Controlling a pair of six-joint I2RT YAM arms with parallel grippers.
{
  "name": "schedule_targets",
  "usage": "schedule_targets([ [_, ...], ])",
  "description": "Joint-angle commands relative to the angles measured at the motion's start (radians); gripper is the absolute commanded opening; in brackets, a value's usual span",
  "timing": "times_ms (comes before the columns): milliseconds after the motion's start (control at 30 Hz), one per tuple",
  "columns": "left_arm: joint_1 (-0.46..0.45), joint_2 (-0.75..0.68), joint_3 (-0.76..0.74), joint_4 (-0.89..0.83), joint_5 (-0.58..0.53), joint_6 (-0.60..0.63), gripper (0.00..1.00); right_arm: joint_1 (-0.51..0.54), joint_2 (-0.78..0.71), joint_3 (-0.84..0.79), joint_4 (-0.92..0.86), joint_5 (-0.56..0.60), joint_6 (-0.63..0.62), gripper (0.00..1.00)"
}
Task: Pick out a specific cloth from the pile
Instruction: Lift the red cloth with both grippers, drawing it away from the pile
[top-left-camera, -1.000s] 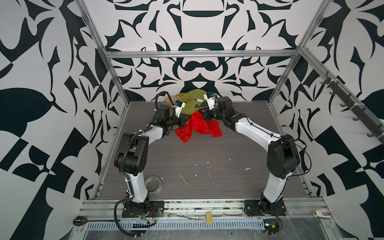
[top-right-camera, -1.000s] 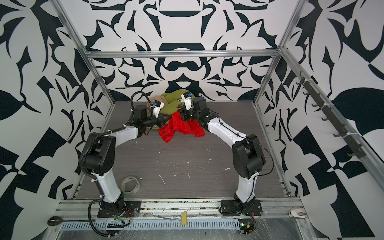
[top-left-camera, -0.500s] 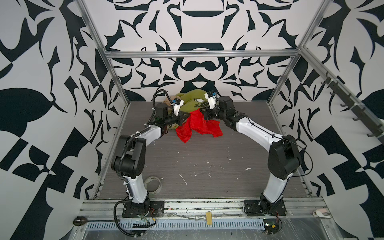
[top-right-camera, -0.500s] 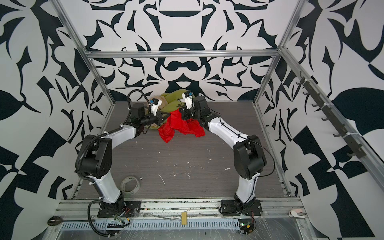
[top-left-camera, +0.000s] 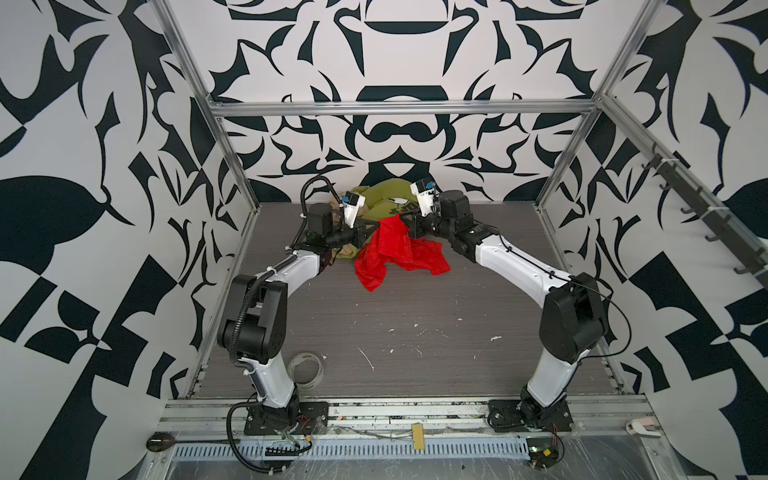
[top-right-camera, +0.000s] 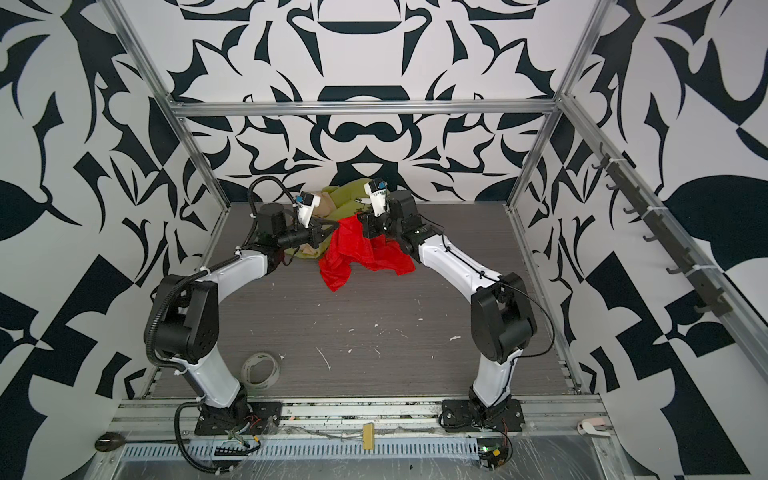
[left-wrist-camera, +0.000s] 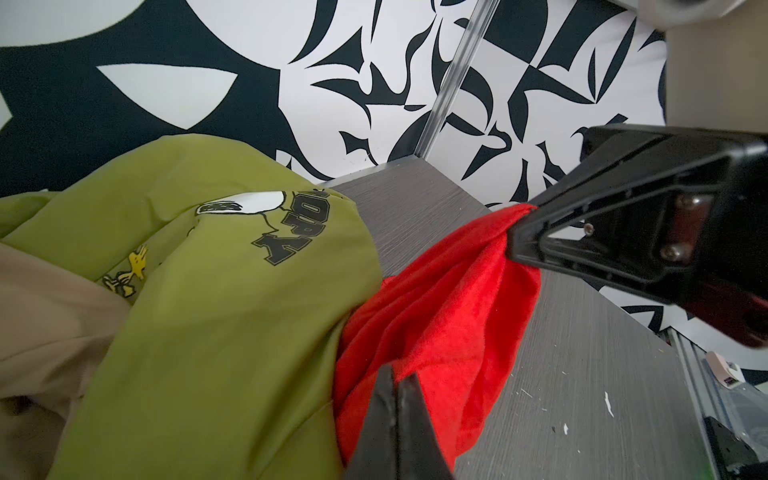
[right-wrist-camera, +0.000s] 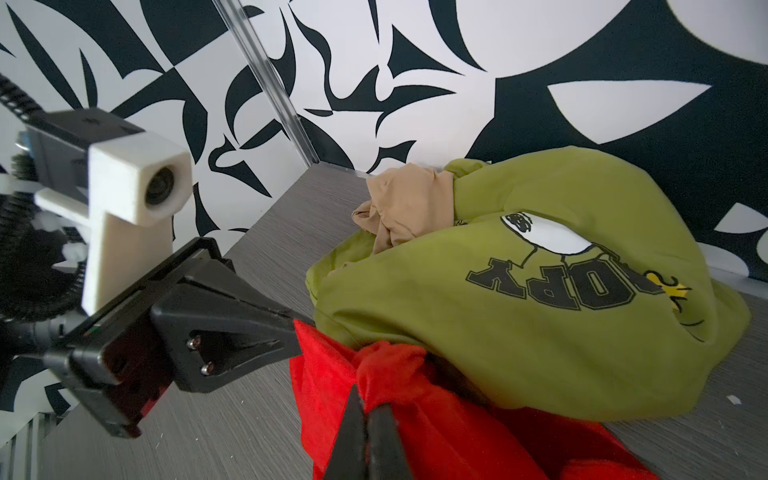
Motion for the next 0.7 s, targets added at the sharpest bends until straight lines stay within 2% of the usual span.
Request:
schedule_targets([
  [0, 0.004, -0.054, 0.014, 0.011, 0.025, -0.015, 0.0, 0.004, -0.058, -0.006, 0.066, 0.003, 0.0, 0.0],
  [667, 0.004, -0.095, 0.002, 0.036, 0.032, -0.061, 0.0, 0.005, -0.082, -0.027, 0.08, 0.01, 0.004, 0.0],
])
